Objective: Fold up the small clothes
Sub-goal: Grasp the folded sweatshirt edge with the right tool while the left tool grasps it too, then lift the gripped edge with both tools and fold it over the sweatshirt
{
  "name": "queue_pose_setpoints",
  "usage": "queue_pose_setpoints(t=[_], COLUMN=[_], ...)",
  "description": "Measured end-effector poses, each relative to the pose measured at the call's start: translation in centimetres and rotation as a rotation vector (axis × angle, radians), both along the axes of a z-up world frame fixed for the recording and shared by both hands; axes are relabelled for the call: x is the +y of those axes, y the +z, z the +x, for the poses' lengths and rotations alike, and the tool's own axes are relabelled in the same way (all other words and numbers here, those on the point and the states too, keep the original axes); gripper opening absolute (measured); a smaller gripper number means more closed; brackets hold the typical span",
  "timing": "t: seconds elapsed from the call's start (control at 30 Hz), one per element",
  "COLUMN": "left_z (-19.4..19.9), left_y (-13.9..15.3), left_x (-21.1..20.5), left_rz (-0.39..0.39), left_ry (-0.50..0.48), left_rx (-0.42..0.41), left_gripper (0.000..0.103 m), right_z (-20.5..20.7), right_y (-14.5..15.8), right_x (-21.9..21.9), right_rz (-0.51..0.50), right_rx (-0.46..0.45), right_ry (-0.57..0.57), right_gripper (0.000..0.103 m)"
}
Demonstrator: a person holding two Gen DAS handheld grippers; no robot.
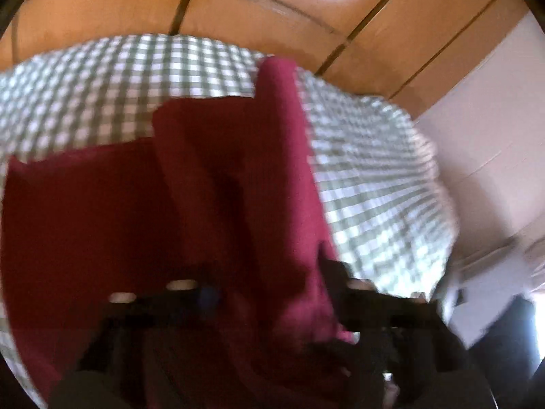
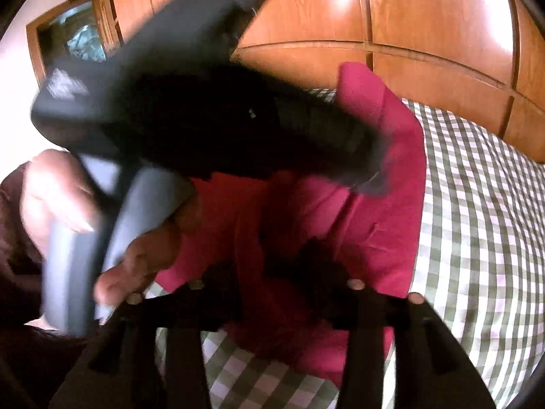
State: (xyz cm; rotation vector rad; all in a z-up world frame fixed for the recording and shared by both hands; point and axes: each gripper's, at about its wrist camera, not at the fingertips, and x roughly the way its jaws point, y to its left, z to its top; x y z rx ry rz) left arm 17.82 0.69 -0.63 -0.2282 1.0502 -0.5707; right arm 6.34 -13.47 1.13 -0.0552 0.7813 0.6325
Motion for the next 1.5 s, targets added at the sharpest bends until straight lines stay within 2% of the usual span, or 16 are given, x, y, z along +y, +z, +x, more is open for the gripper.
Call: queue_pose_setpoints(t=[0.1, 0.17, 0.27, 0.3, 0.33, 0.4, 0.43, 0.5, 0.73, 0.83, 0.97, 1.1, 1.23, 1.37, 1.43, 1.5], left_z=[0.1, -0.3, -0.9, -1.3, -1.6, -2.4, -2.3, -2.6, -3.9, -4.0, -3.2, -3.3, -3.9, -4.0, -4.4, -5.5], left_y=[-0.5, -0.3, 0.4, 1.0, 1.5, 2.6, 3.1, 4.1, 6.7, 5.6, 1.8, -0.9, -1.5, -2.1, -1.4, 0.2], left_x=[1.2, 2.1, 2.9, 2.8, 2.8, 3.0, 3.1, 3.7, 9.0, 12.3, 16.2, 17.5, 17.6, 18.8, 19.1, 19.0], left_rz=[-0.032, -0.037, -0.022, -0.007, 0.001, 0.010, 0.015, 0.025, 0.063, 0.086, 0.131, 0.131, 0.120, 0.144, 0.149, 0.181], left_ry=[0.029, 0.046, 0.043, 0.035, 0.026, 0.009, 0.009, 0.015, 0.087, 0.153, 0.247, 0.291, 0.310, 0.399, 0.425, 0.474], left_rx=[0.001, -0.014, -0.047, -0.071, -0.090, -0.126, -0.136, -0.163, -0.229, -0.200, -0.096, -0.039, -0.042, -0.015, -0.022, -0.068], left_gripper=[0.024, 0.022, 0.020, 0.020, 0.020, 0.019, 0.019, 0.019, 0.019, 0.019, 0.019, 0.019, 0.023, 0.046, 0.046, 0.046], right_z=[-0.5, -0.8, -0.4, 0.1, 0.7, 1.5, 1.7, 1.6, 0.3, 0.4, 0.2, 0.0, -0.5, -1.6, -1.8, -2.7], right_y=[0.6, 1.2, 1.2, 0.5, 0.0, -1.8, -2.4, -3.1, -1.6, -1.6, -1.9, -3.7, -4.2, -3.4, -2.8, -2.5], right_x=[-3.2, -5.5, -9.7, -11.7, -12.6, -13.9, -13.7, -12.0, -4.1, -1.1, 2.6, 5.8, 7.6, 8.0, 7.8, 6.6], right_rz=[0.141, 0.218, 0.349, 0.391, 0.392, 0.353, 0.333, 0.294, 0.228, 0.214, 0.177, 0.124, 0.050, 0.060, 0.082, 0.113], right_rx=[0.093, 0.132, 0.186, 0.211, 0.224, 0.267, 0.287, 0.306, 0.240, 0.240, 0.249, 0.283, 0.263, 0.270, 0.302, 0.348], right_ry=[0.080, 0.099, 0.033, -0.033, -0.076, -0.157, -0.166, -0.128, 0.065, 0.134, 0.201, 0.242, 0.246, 0.308, 0.381, 0.435], right_gripper=[0.069, 0.070, 0.070, 0.069, 0.068, 0.055, 0.054, 0.051, 0.052, 0.053, 0.054, 0.055, 0.061, 0.071, 0.072, 0.072])
